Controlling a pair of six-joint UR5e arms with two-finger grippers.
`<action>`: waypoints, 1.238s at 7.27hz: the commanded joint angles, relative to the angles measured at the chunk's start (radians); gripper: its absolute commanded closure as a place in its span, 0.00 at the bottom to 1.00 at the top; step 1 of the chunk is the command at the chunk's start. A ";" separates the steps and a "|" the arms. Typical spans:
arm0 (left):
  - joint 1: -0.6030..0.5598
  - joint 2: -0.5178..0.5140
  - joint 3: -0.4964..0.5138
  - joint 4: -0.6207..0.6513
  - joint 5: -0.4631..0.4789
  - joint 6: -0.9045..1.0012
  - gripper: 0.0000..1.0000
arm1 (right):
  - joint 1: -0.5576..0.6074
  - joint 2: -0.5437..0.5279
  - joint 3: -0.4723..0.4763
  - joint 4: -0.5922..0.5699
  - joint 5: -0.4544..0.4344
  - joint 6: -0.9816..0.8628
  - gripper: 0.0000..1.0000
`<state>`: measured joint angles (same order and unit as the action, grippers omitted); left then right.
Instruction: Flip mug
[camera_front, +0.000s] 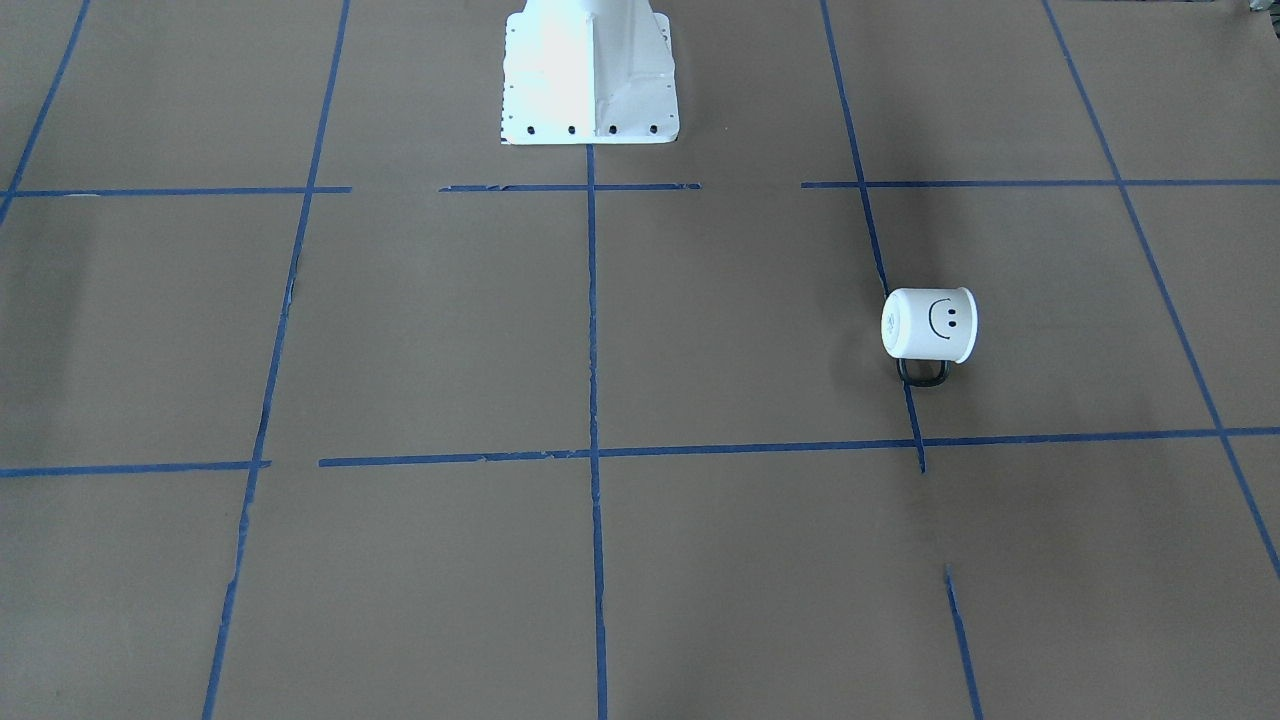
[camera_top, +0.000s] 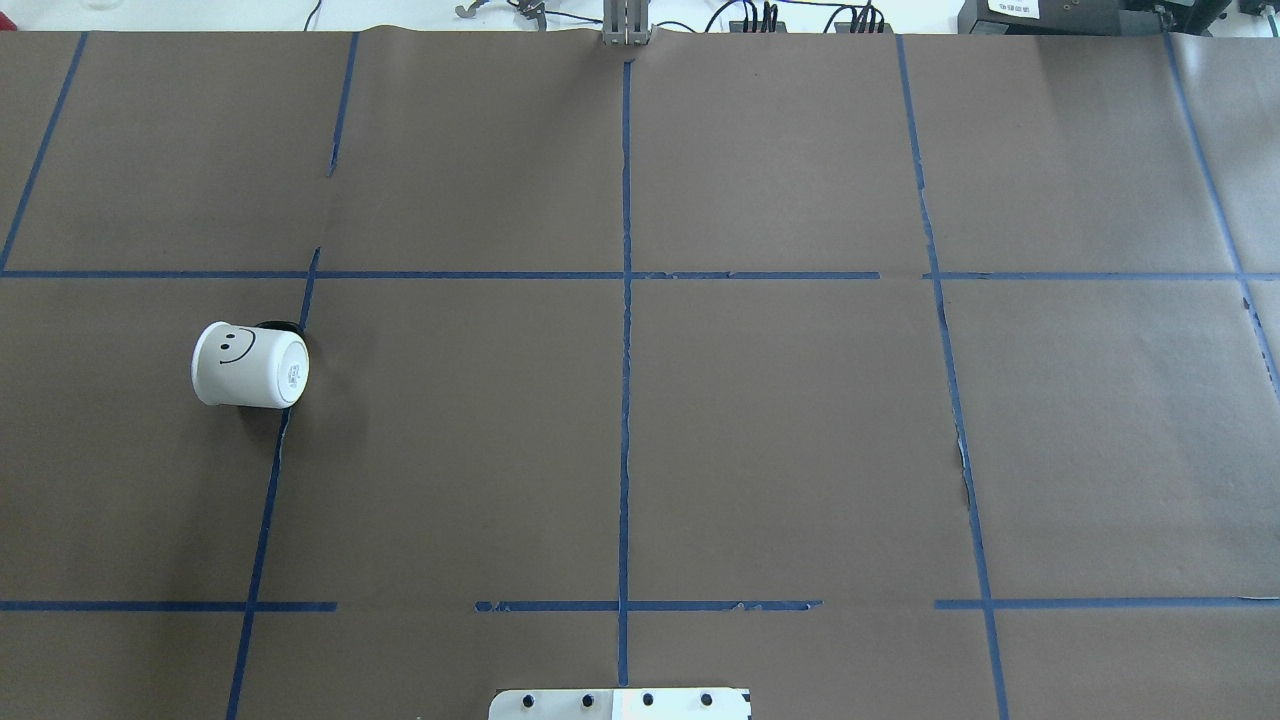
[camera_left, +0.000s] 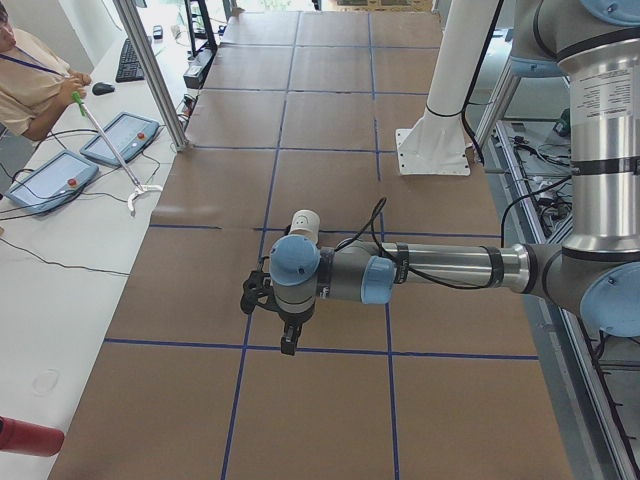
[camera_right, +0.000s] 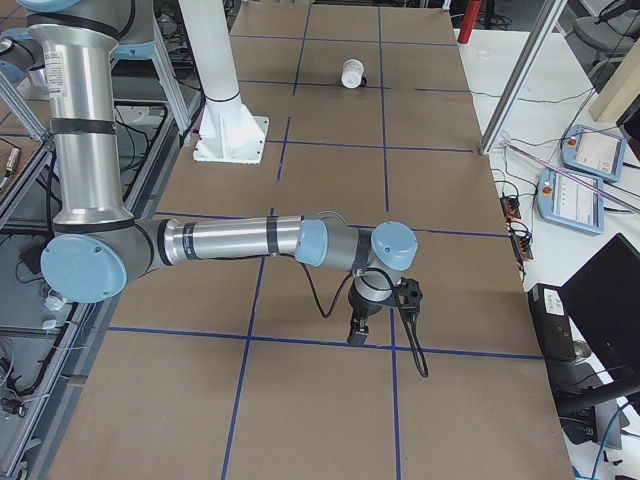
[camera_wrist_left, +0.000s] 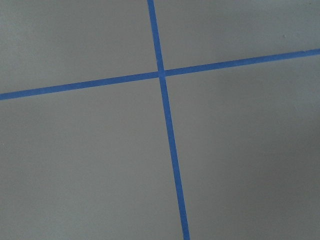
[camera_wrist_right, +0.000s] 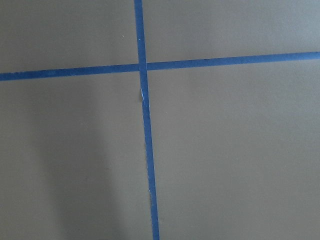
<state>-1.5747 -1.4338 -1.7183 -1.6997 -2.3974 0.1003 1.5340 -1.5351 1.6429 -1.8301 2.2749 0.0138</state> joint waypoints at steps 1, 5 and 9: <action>0.005 0.007 0.016 -0.220 -0.006 -0.034 0.00 | 0.000 0.000 0.000 0.000 0.000 0.000 0.00; 0.115 -0.014 0.026 -0.546 0.021 -0.664 0.00 | 0.000 0.000 0.000 0.000 0.000 0.000 0.00; 0.456 -0.016 0.184 -1.057 0.394 -1.228 0.00 | 0.000 0.000 0.000 0.000 0.000 0.000 0.00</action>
<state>-1.2149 -1.4484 -1.6114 -2.5596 -2.0674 -0.9724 1.5340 -1.5355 1.6429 -1.8300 2.2749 0.0138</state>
